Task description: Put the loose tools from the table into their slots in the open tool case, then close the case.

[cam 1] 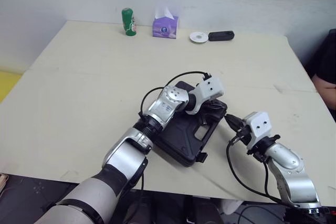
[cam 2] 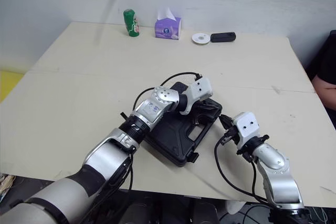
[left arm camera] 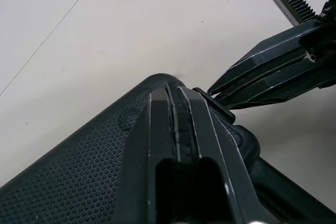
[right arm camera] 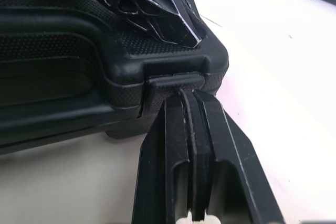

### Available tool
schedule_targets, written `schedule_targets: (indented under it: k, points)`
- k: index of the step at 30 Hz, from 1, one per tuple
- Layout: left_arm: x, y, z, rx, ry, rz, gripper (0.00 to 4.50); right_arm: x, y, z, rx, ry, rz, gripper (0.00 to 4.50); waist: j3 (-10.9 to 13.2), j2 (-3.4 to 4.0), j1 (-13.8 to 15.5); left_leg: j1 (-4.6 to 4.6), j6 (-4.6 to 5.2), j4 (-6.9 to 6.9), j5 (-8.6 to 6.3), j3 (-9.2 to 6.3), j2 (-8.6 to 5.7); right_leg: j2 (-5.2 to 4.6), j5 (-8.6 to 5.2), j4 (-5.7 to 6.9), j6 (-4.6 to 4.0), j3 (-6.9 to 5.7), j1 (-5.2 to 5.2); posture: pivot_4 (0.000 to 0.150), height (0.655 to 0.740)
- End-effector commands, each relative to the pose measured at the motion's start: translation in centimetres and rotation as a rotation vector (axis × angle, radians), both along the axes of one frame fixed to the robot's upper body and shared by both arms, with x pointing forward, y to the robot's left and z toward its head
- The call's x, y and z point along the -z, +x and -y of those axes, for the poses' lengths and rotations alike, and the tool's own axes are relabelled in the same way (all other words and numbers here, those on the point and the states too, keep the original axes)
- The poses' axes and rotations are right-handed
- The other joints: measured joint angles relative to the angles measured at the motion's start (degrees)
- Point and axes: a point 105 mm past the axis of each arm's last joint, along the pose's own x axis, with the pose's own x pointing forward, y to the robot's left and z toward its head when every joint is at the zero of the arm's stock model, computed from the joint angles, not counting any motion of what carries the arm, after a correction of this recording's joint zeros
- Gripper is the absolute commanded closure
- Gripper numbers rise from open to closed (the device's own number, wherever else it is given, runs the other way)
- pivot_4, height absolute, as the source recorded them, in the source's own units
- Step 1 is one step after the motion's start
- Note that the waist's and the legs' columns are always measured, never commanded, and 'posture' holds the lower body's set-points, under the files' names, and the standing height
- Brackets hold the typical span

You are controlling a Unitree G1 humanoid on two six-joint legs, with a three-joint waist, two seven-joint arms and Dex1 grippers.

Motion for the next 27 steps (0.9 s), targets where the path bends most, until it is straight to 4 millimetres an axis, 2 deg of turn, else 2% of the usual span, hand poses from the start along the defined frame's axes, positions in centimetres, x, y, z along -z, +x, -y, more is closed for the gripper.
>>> schedule_targets:
  k: [1,10,18,22,27]
  points:
    - [7.3,0.1,-4.2,-0.126,0.217,-0.164,4.44,-2.2,0.1,-1.5,-0.072,-0.002,0.080,4.50,0.0,0.00,-0.1,0.00,-0.01,0.00,0.00,0.01,0.01,0.01,0.00,0.00,0.00,0.00,0.00,0.150,0.7400]
    - [7.5,-0.5,-5.0,-0.117,0.235,-0.185,4.44,-2.3,0.6,-1.8,-0.096,-0.011,0.080,4.50,0.0,0.02,-1.3,0.02,-0.18,-0.14,0.03,0.01,0.05,0.04,-0.01,0.00,-0.04,0.00,-0.04,0.150,0.7400]
    - [8.2,-0.9,-5.6,-0.126,0.255,-0.217,4.44,-2.2,1.1,-3.2,-0.150,0.010,0.056,4.50,0.0,-0.02,-1.4,0.60,-0.25,-0.85,0.11,0.12,0.05,0.07,-0.03,-0.14,-0.18,0.08,0.20,0.150,0.7400]
    - [8.2,-0.8,-5.6,-0.132,0.256,-0.223,4.44,-1.6,1.4,-3.7,-0.159,0.004,0.042,4.50,0.0,-0.03,-1.5,0.68,-0.28,-0.92,0.12,0.12,0.19,0.21,-0.03,-0.12,-0.33,0.08,0.21,0.150,0.7400]
    - [8.4,-0.7,-5.9,-0.133,0.266,-0.227,4.44,-1.8,2.2,-3.9,-0.144,-0.015,0.046,4.50,0.0,-0.06,-1.5,0.73,-0.36,-0.92,0.12,0.14,0.32,0.37,0.01,-0.13,-0.46,0.12,0.21,0.150,0.7400]
